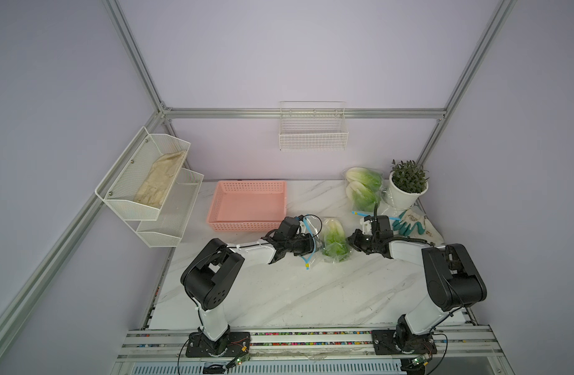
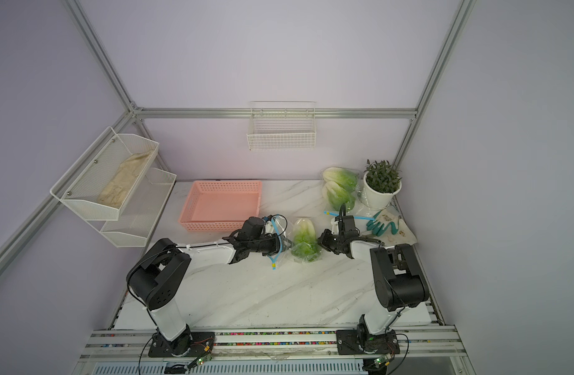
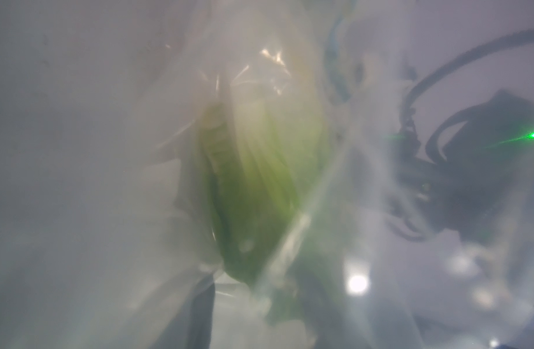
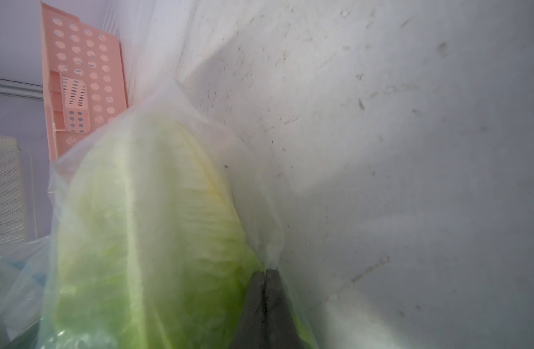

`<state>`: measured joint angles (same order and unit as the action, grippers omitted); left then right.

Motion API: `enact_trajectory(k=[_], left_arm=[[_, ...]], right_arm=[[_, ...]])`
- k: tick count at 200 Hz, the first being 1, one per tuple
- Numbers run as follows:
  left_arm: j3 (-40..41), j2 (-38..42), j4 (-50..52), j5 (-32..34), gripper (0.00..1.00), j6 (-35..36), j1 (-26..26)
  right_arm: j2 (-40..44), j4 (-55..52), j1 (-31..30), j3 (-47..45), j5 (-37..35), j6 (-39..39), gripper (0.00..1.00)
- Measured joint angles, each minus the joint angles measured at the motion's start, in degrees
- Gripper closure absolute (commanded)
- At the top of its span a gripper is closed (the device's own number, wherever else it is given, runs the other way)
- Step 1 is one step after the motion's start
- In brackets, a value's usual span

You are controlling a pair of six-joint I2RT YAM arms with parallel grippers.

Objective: Open the zip-top bag and take out the chinese cabbages
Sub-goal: Pick up the Chinese cabbage from the zipper food storage bag.

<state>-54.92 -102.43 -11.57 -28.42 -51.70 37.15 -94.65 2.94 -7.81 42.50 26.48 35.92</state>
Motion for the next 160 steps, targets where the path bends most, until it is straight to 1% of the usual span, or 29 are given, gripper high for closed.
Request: enact_trajectory(k=[5, 18, 70, 85, 93, 99, 110, 121, 126, 134, 160], left_arm=[[0.0, 0.0, -0.11, -0.02, 0.54, -0.13, 0.0], [-0.09, -0.26, -0.66, -0.42, 0.63, -0.68, 0.02], [-2.34, -3.74, -1.57, -2.73, 0.74, -2.49, 0.7], [-2.51, -3.74, -1.97, -3.08, 0.72, -2.8, 0.92], [-2.51, -3.74, -2.36, -3.19, 0.67, -2.84, 0.94], [-2.51, -3.74, -2.62, -3.28, 0.61, -3.06, 0.94], [-2.51, -3.74, -3.02, -3.32, 0.57, -3.5, 0.92], [-2.51, -3.74, -3.48, -3.45, 0.57, -3.85, 0.92], [-2.51, -3.74, -3.65, -3.52, 0.59, -3.87, 0.92], [-2.51, -3.74, -3.89, -3.56, 0.61, -4.13, 0.92], [-2.51, -3.74, -4.2, -3.69, 0.58, -4.52, 0.92]], right_arm=[[0.0, -0.02, -0.09, 0.0, 0.07, -0.07, 1.0], [0.0, -0.02, -0.42, 0.0, 0.17, -0.2, 1.0], [0.0, 0.0, -1.49, 0.0, 0.15, -0.22, 1.0], [0.0, -0.02, -1.62, 0.0, 0.15, -0.22, 1.0], [0.0, -0.02, -1.64, 0.0, 0.15, -0.22, 1.0], [0.0, 0.0, -1.66, 0.0, 0.17, -0.22, 1.0], [0.0, 0.0, -1.68, 0.0, 0.2, -0.22, 1.0], [0.0, 0.0, -1.73, 0.0, 0.24, -0.22, 1.0], [0.0, 0.0, -1.75, 0.0, 0.26, -0.22, 1.0], [0.0, 0.0, -1.84, 0.0, 0.26, -0.22, 1.0], [0.0, 0.0, -2.01, 0.0, 0.26, -0.22, 1.0]])
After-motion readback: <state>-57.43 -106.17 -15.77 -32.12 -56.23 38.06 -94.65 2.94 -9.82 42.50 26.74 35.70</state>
